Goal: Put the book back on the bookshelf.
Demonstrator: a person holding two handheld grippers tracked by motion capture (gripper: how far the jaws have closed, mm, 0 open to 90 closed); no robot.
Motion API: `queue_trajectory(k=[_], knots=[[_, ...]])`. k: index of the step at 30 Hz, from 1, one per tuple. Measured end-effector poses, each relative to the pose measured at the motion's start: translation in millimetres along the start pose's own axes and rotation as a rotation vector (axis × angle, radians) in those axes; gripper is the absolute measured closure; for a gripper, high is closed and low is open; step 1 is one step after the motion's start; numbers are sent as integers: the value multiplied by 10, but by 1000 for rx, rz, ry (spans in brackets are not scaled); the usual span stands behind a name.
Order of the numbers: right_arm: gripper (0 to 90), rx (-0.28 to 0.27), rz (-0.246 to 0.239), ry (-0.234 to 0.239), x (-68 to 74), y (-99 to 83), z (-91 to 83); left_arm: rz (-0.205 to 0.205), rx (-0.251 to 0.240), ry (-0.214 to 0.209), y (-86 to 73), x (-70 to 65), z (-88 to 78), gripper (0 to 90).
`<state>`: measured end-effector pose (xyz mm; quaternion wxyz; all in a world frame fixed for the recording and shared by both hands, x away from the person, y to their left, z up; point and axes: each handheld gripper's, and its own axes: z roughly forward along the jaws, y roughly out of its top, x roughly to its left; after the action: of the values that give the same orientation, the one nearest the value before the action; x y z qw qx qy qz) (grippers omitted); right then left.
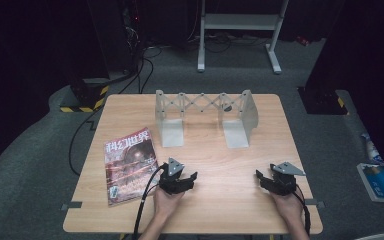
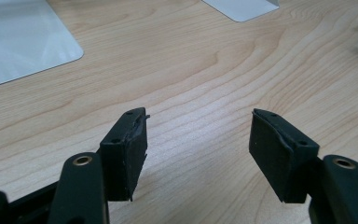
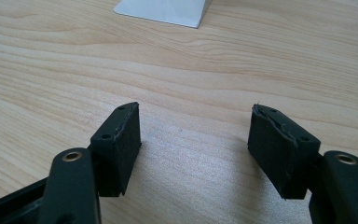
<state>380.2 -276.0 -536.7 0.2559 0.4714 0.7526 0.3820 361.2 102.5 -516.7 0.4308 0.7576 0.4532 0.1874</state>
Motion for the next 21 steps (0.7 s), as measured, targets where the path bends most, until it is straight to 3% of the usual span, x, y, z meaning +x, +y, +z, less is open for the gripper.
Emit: queue_trajectory(k=[21], knots=[[344, -1, -4, 1, 1, -1, 0, -79, 3, 36, 37, 244, -219, 286]])
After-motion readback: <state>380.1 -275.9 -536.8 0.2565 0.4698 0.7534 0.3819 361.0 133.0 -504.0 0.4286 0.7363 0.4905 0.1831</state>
